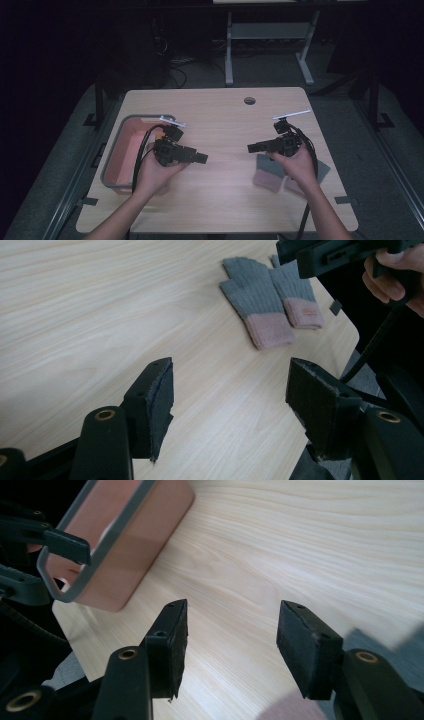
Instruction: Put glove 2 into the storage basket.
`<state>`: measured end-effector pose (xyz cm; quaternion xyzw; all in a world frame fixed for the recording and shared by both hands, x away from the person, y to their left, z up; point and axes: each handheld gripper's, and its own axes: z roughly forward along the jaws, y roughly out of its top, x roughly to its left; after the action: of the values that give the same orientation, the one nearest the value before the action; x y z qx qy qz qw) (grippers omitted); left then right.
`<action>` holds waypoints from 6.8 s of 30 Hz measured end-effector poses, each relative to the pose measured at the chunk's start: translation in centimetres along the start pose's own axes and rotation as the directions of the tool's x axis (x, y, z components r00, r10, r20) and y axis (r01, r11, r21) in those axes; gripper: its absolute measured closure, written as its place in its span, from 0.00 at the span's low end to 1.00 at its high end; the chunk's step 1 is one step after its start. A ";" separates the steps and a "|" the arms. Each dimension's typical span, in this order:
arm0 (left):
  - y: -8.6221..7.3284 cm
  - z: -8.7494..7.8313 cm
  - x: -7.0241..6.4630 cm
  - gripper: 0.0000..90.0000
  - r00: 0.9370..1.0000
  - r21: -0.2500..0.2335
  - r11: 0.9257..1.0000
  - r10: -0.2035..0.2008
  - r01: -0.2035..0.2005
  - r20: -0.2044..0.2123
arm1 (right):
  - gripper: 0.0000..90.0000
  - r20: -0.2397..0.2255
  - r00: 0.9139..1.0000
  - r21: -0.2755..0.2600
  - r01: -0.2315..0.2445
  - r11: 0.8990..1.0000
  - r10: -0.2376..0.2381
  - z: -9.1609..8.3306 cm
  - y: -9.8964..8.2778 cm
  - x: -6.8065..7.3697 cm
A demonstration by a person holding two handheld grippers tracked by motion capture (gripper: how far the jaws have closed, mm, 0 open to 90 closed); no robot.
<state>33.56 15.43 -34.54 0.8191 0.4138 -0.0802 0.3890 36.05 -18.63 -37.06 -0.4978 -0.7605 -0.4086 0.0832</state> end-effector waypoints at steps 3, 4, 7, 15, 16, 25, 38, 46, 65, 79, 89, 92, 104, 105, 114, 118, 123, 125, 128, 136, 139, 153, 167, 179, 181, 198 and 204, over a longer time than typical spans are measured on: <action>0.1 0.5 -0.4 0.40 1.000 0.001 1.000 0.003 -0.003 0.010 | 0.51 0.019 1.000 0.002 -0.008 1.000 0.008 -0.7 -0.4 -0.4; 0.1 0.5 -0.4 0.39 1.000 0.001 1.000 0.003 -0.003 0.010 | 0.51 0.019 1.000 0.002 -0.008 1.000 0.008 -0.7 -0.4 -0.4; 0.3 0.9 -0.8 0.39 1.000 0.002 1.000 0.015 -0.015 0.016 | 0.50 0.039 0.999 -0.001 -0.012 1.000 0.012 -1.5 -0.8 -1.0; 0.7 1.9 -1.8 0.38 0.999 0.005 1.000 0.029 -0.029 0.026 | 0.50 0.078 0.997 -0.012 -0.022 1.000 0.023 -3.1 -1.8 -2.1; 0.8 2.2 -1.9 0.38 0.999 0.005 1.000 0.030 -0.030 0.029 | 0.50 0.079 0.997 -0.011 -0.024 1.000 0.025 -3.2 -1.9 -2.2; 1.1 3.5 -2.7 0.36 0.999 0.014 0.999 0.039 -0.040 0.036 | 0.50 0.112 0.993 -0.016 -0.038 0.999 0.040 -4.5 -3.0 -3.5; 1.2 5.4 -4.0 0.35 0.996 0.037 0.997 0.069 -0.071 0.057 | 0.50 0.168 0.984 -0.013 -0.049 0.999 0.051 -5.7 -5.1 -5.5; 0.9 6.9 -5.0 0.33 0.993 0.053 0.994 0.089 -0.093 0.076 | 0.51 0.252 0.966 -0.011 -0.063 0.998 0.063 -6.4 -6.8 -6.7; 0.9 9.4 -5.9 0.33 0.989 0.058 0.994 0.085 -0.092 0.120 | 0.54 0.394 0.918 0.086 -0.088 0.992 0.047 -5.6 -9.5 -8.5; 0.5 10.1 -6.1 0.33 0.990 0.075 0.993 0.087 -0.096 0.112 | 0.64 0.468 0.884 0.160 -0.078 0.984 -0.006 -3.8 -10.0 -8.2; 0.2 9.8 -6.2 0.33 0.990 0.072 0.993 0.089 -0.097 0.114 | 0.81 0.431 0.901 0.145 -0.107 0.984 0.034 -4.1 -10.1 -8.7; 0.1 9.9 -6.0 0.33 0.990 0.078 0.993 0.084 -0.093 0.114 | 0.85 0.423 0.905 0.142 -0.113 0.984 0.043 -4.2 -10.0 -8.9; 0.1 9.1 -5.5 0.34 0.992 0.060 0.995 0.073 -0.080 0.105 | 0.91 0.401 0.913 0.138 -0.137 0.981 0.071 -4.7 -9.9 -9.1; 0.1 9.0 -5.4 0.34 0.992 0.062 0.995 0.076 -0.083 0.104 | 0.91 0.405 0.912 0.148 -0.130 0.980 0.059 -4.7 -9.9 -8.9; 0.0 9.1 -5.4 0.35 0.992 0.068 0.994 0.082 -0.088 0.095 | 0.92 0.401 0.915 0.126 -0.098 0.987 0.040 -6.0 -9.3 -7.5; 0.0 9.2 -5.5 0.35 0.992 0.067 0.994 0.080 -0.087 0.095 | 0.92 0.385 0.922 0.116 -0.078 0.990 0.027 -6.2 -8.5 -6.3; -0.1 9.3 -5.6 0.35 0.992 0.071 0.993 0.082 -0.089 0.097 | 0.92 0.367 0.930 0.117 -0.050 0.992 0.003 -5.3 -7.2 -4.9; -0.1 9.3 -5.6 0.35 0.992 0.072 0.993 0.083 -0.090 0.095 | 0.92 0.364 0.932 0.121 -0.046 0.992 -0.001 -4.7 -6.8 -4.4; -0.1 9.2 -5.5 0.35 0.992 0.067 0.994 0.078 -0.084 0.095 | 0.92 0.363 0.932 0.129 -0.042 0.991 -0.008 -3.8 -6.2 -3.7; -0.2 9.0 -5.3 0.35 0.993 0.064 0.995 0.072 -0.078 0.093 | 0.91 0.355 0.934 0.148 -0.022 0.989 -0.033 -1.8 -5.0 -2.4; -0.2 9.1 -5.2 0.35 0.993 0.067 0.995 0.072 -0.078 0.093 | 0.91 0.351 0.935 0.164 -0.011 0.986 -0.048 -0.8 -4.8 -2.0; -0.2 9.8 -5.1 0.35 0.994 0.073 0.995 0.060 -0.067 0.094 | 0.87 0.360 0.931 0.199 -0.024 0.980 -0.050 1.8 -5.0 -2.4; 0.0 12.3 -5.4 0.36 0.989 0.090 0.996 0.012 -0.025 0.145 | 0.60 0.304 0.952 0.049 -0.043 0.998 0.027 -1.3 -6.6 -3.0; 1.0 15.0 -4.8 0.36 0.990 0.092 0.995 -0.041 0.028 0.138 | 0.51 0.261 0.959 -0.047 -0.102 0.994 0.111 -2.0 -9.2 -4.7; 1.1 15.5 -4.8 0.37 0.987 0.081 0.995 -0.063 0.052 0.145 | 0.51 0.238 0.962 -0.073 -0.122 0.990 0.136 -2.3 -9.5 -4.9; 1.0 18.8 -4.2 0.43 0.982 0.111 0.988 -0.126 0.110 0.141 | 0.53 0.107 0.953 -0.149 -0.265 0.953 0.282 -2.7 -11.6 -7.4; 0.8 19.6 -4.0 0.46 0.980 0.142 0.983 -0.136 0.115 0.143 | 0.53 0.089 0.946 -0.148 -0.296 0.944 0.311 -2.1 -11.8 -7.7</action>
<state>35.26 -1.14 -45.72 0.8070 0.4277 -0.1942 0.3580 29.50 -27.42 -46.22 -0.6353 -0.6493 -0.4124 0.0693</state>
